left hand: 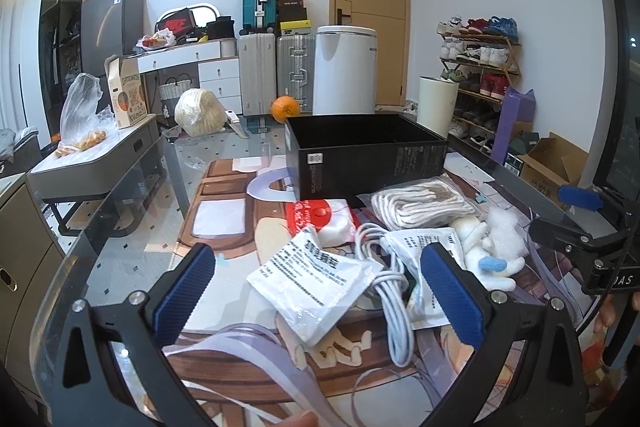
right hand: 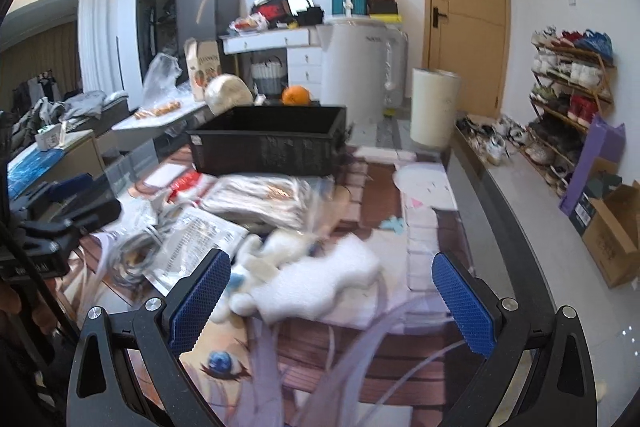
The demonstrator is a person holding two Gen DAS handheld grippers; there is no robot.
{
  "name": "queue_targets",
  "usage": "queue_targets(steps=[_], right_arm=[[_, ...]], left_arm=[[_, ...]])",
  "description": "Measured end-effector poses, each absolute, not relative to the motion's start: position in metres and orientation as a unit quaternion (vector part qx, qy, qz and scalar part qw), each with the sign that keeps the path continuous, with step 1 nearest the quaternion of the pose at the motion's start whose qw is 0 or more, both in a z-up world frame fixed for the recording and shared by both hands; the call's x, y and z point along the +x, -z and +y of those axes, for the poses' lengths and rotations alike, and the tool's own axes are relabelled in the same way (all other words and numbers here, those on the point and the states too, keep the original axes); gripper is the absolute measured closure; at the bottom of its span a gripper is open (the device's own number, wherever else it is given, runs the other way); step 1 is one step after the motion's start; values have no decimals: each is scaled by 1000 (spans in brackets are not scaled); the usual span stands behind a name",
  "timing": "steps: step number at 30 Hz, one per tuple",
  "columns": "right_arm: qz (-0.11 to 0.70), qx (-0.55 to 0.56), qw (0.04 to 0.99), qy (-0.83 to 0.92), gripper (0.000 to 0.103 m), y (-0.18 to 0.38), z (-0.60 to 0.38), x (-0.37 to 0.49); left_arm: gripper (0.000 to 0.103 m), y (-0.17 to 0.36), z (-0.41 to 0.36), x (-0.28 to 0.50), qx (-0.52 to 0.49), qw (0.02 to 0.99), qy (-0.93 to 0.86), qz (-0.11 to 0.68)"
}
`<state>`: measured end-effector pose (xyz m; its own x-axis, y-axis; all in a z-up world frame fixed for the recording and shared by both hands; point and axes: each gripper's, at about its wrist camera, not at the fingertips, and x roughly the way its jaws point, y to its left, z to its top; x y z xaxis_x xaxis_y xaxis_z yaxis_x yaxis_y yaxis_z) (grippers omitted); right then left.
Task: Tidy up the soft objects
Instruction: 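Move the right gripper toward the white foam piece while the left approaches the white sachet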
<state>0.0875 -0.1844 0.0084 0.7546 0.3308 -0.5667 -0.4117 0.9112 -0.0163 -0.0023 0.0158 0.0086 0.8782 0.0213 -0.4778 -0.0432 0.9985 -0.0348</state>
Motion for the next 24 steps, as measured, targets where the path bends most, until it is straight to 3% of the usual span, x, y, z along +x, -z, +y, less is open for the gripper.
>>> queue_targets(steps=[24], right_arm=[[402,-80,893,-184,1,17,-167,129]], left_arm=[[0,0,32,12,-28,959,-26,280]])
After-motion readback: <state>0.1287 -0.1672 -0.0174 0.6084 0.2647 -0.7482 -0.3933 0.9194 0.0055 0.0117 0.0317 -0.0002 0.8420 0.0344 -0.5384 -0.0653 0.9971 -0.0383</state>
